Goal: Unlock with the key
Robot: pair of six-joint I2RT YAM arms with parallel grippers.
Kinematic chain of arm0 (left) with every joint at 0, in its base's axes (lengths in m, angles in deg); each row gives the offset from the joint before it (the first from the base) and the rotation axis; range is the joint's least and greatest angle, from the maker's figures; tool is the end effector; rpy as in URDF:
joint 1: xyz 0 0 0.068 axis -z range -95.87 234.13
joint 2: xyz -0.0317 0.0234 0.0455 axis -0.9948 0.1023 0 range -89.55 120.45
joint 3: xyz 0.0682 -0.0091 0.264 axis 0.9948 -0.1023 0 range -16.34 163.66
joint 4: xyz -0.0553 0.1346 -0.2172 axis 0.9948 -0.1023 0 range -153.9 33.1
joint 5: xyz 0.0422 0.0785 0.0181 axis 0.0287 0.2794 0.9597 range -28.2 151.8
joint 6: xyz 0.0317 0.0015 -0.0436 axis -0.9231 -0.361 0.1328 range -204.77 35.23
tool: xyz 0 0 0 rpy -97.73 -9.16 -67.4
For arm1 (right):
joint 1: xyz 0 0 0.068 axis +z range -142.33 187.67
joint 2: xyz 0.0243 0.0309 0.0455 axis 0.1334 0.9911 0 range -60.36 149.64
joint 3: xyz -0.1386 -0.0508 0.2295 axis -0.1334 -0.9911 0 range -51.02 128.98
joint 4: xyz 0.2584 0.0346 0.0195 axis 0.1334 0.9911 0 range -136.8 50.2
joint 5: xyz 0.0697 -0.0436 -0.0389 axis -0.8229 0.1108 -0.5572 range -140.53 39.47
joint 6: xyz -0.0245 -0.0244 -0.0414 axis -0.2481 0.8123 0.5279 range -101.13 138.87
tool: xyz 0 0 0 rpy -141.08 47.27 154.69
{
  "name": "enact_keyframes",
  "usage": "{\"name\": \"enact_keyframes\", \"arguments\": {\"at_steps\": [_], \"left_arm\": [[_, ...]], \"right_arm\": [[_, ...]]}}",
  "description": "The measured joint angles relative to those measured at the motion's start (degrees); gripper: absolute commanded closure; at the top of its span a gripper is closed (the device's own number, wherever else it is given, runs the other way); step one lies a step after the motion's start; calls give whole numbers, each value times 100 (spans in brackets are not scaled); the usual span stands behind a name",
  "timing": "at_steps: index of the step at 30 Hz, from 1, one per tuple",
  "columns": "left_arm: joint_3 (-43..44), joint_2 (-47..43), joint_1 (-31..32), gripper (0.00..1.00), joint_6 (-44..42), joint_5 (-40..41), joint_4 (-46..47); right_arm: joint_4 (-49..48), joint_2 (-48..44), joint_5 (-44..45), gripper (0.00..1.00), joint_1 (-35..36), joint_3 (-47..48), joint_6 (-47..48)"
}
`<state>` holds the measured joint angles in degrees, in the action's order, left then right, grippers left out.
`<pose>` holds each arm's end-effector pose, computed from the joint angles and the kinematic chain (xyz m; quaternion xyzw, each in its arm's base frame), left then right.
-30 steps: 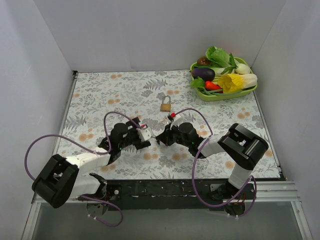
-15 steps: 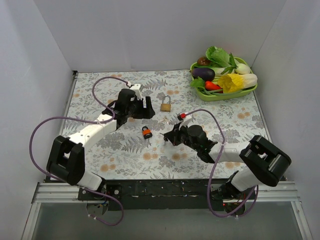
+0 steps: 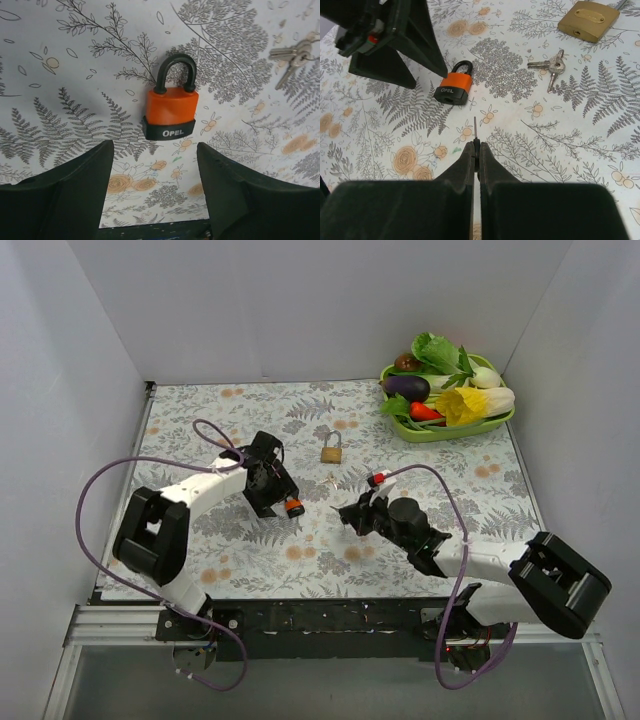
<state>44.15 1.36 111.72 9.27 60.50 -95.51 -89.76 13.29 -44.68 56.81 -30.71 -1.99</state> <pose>0.2700 -0.1421 0.2029 -0.5371 0.8236 -0.1642 0.0790 0.1649 0.1849 0.1865 -0.1558 0.7519 0.3347 0.5462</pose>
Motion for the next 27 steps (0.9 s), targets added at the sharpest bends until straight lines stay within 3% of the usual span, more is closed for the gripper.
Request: {"name": "enact_keyframes", "arguments": {"at_steps": [7, 15, 27], "left_arm": [[1010, 1357, 17, 28, 551, 7, -566], [1569, 1851, 39, 28, 660, 50, -859], [1996, 2304, 221, 39, 675, 90, -1423]], "right_arm": [[20, -660, 85, 99, 26, -387, 155], [24, -973, 225, 99, 44, -437, 356], [52, -1093, 339, 99, 44, -632, 463]]}}
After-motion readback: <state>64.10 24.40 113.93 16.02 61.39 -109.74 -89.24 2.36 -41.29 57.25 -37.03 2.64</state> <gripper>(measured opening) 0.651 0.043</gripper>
